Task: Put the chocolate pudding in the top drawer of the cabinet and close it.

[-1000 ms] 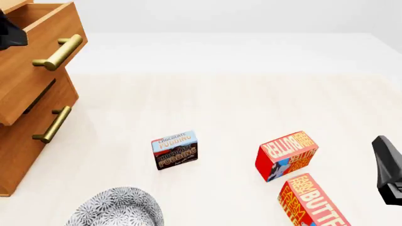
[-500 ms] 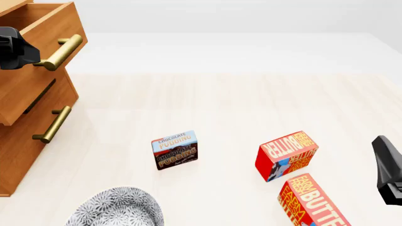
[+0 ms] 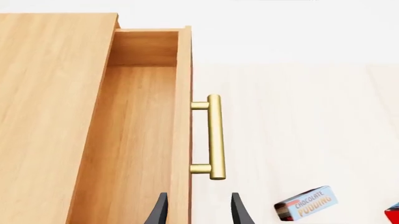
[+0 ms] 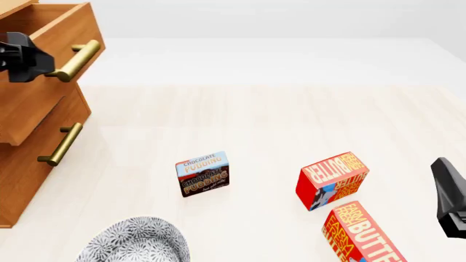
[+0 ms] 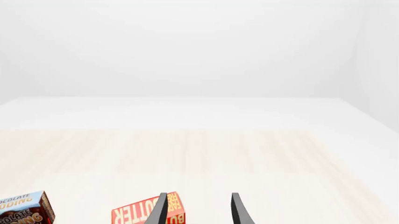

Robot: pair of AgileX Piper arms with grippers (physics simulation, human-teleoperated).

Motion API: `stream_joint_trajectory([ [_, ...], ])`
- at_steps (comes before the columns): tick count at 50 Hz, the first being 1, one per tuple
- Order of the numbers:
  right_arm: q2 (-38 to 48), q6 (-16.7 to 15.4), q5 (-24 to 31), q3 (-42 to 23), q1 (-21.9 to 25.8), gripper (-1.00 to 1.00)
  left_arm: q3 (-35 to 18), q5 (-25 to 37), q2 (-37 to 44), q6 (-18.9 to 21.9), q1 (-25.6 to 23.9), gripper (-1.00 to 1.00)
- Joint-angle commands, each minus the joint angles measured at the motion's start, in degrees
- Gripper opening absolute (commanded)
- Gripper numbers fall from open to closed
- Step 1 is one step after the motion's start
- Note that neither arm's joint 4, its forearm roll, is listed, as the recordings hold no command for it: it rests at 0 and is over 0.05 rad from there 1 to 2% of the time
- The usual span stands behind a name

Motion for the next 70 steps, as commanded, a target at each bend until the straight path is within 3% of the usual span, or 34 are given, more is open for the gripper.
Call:
stream_joint_trajectory([
  [1, -0.2, 0.0, 0.1, 0.1, 0.0, 1.00, 2.9, -0.2, 1.4, -2.0, -1.5, 1.00],
  [46, 0.2, 0.0, -0.1, 0.0, 0.0, 1.00, 6.8, -4.0, 4.0, -1.4, -7.3, 1.00],
  [70, 0.1, 0.0, 0.0, -0.1, 0.0, 1.00, 6.0, -4.2, 5.3, -2.4, -11.9, 1.00],
])
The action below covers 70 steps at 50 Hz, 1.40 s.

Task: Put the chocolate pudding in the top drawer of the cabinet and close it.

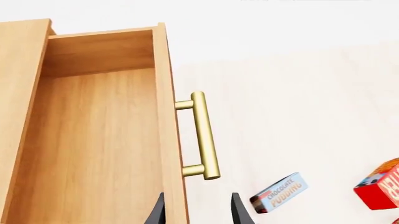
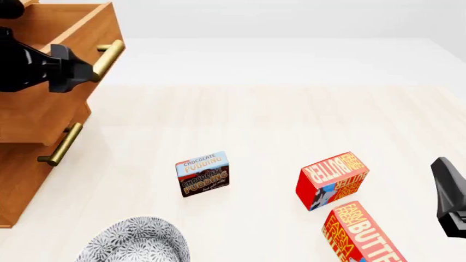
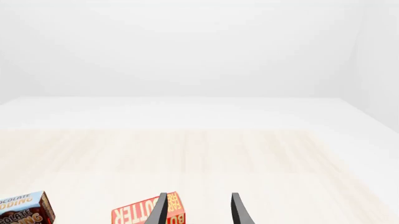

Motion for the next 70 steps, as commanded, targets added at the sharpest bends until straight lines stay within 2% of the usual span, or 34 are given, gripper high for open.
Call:
stream_joint_trajectory([
  [1, -0.1, 0.0, 0.1, 0.0, 0.0, 1.00, 3.3, -0.4, 4.3, 0.6, -2.3, 1.00],
  [28, -0.2, 0.0, 0.2, 0.0, 0.0, 1.00, 2.6, -1.9, 6.5, -0.9, -7.6, 1.00],
  [55, -0.3, 0.0, 0.2, 0.0, 0.0, 1.00, 1.7, -4.1, 10.3, -3.3, -14.8, 1.00],
  [65, -0.2, 0.0, 0.2, 0.0, 0.0, 1.00, -1.6, -2.7, 11.5, -3.2, -16.7, 1.00],
  [70, -0.2, 0.0, 0.2, 0.0, 0.0, 1.00, -4.4, -0.1, 9.8, -0.4, -14.8, 1.00],
])
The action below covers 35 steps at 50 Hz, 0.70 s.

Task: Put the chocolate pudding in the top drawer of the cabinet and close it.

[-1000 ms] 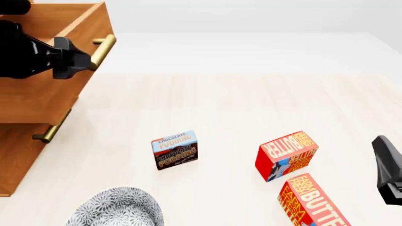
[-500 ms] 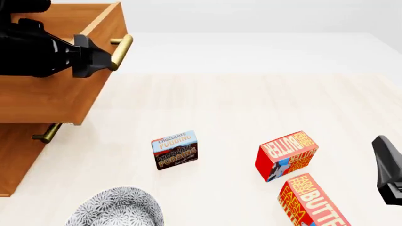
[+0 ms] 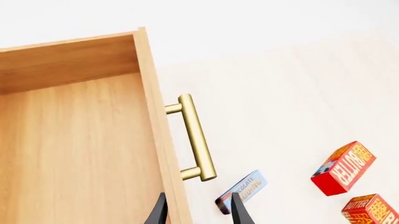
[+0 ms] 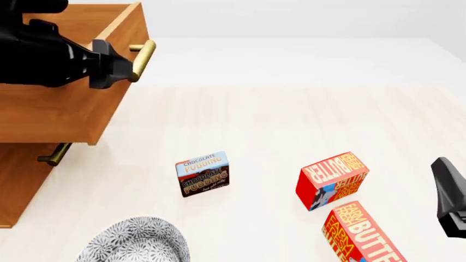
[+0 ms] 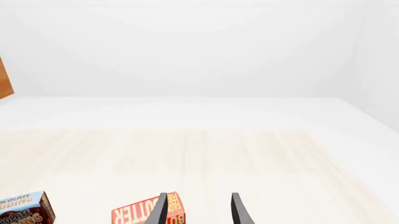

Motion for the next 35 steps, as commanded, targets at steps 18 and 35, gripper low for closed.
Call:
stream_joint_trajectory([
  [18, 0.1, 0.0, 0.0, 0.0, 0.0, 1.00, -10.0, 9.8, -0.4, 13.6, 1.3, 1.00],
  [35, 0.1, 0.0, 0.0, 0.0, 0.0, 1.00, -17.3, 13.8, -3.2, 19.8, 1.4, 1.00],
])
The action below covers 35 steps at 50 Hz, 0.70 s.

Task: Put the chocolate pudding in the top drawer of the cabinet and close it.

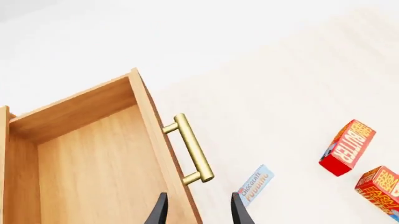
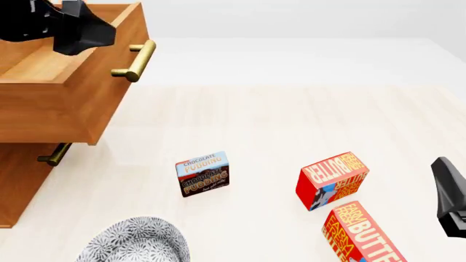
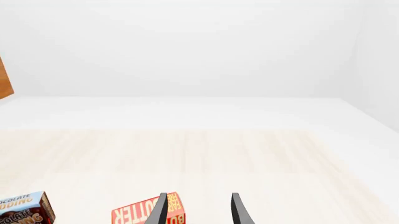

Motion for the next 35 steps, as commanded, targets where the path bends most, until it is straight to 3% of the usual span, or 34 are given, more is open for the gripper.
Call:
stream_joint_trajectory([
  [1, -0.1, 0.0, 0.1, 0.0, 0.0, 1.00, -5.3, 2.9, -2.5, 2.7, 0.2, 1.00],
  [9, -0.1, 0.0, 0.1, 0.0, 0.0, 1.00, -5.6, 1.5, -0.5, 2.3, -2.3, 1.00],
  [35, -0.1, 0.0, 0.1, 0.0, 0.0, 1.00, -5.2, -3.5, 1.6, 11.8, -9.5, 1.00],
])
